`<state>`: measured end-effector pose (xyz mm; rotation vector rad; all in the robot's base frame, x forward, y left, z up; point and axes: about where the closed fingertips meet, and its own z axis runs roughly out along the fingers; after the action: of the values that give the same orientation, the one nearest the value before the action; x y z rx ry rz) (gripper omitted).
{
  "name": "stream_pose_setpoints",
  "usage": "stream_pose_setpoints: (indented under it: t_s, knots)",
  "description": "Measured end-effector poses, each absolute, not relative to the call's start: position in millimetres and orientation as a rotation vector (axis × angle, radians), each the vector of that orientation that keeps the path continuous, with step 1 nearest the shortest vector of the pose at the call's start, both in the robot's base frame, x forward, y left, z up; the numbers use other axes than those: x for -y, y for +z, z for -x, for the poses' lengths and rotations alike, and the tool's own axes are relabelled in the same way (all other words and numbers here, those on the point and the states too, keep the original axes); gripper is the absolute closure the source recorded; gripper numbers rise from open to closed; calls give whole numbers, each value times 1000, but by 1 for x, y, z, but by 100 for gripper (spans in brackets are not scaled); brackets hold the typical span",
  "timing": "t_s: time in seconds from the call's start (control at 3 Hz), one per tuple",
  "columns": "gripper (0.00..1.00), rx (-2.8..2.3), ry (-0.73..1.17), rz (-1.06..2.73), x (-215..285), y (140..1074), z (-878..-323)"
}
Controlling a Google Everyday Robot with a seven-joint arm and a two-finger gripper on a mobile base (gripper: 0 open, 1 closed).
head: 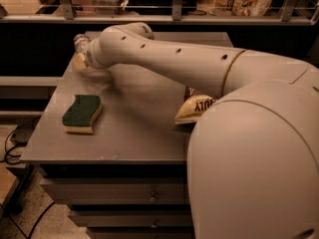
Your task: Pick water bottle
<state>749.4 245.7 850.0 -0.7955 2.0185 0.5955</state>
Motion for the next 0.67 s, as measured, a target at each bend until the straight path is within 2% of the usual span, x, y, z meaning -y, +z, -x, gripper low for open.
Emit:
stream_pose_setpoints:
  t_s: [0.33, 0.67]
  knots:
    - [86, -1980, 597, 831, -239, 878, -747]
    - [100, -1900, 594, 879, -221, 933, -737]
